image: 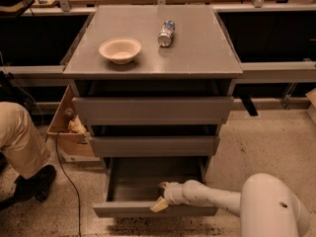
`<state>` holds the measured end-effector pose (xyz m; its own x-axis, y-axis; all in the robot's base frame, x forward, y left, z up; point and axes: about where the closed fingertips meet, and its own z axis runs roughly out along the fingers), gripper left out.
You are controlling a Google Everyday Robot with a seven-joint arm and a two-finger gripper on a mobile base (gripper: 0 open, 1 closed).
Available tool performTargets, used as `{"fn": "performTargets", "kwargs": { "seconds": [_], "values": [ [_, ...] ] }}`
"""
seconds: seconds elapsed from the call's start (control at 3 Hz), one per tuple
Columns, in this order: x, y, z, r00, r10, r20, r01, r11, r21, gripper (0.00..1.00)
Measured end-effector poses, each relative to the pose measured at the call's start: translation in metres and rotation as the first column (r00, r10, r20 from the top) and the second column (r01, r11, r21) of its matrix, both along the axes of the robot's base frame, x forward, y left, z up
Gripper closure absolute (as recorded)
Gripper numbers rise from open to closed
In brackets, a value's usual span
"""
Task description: Close bottom drawer
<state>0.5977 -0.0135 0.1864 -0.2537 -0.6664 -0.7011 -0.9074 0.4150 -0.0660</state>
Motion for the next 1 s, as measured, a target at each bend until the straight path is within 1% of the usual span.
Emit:
{"fn": "performTargets", "kwargs": {
  "seconds": [0.33,0.67,1.0],
  "values": [
    [-0.001,0.001,0.005,1.0000,0.001,0.004,-0.001,1.000,0.000,0.75],
    [0.011,-0.001,0.010,0.9997,-0.003,0.024,0.003,1.000,-0.001,0.62],
    [0.011,-0.001,0.010,0.9997,-0.003,0.024,0.003,1.000,-0.001,0.40]
  ]
}}
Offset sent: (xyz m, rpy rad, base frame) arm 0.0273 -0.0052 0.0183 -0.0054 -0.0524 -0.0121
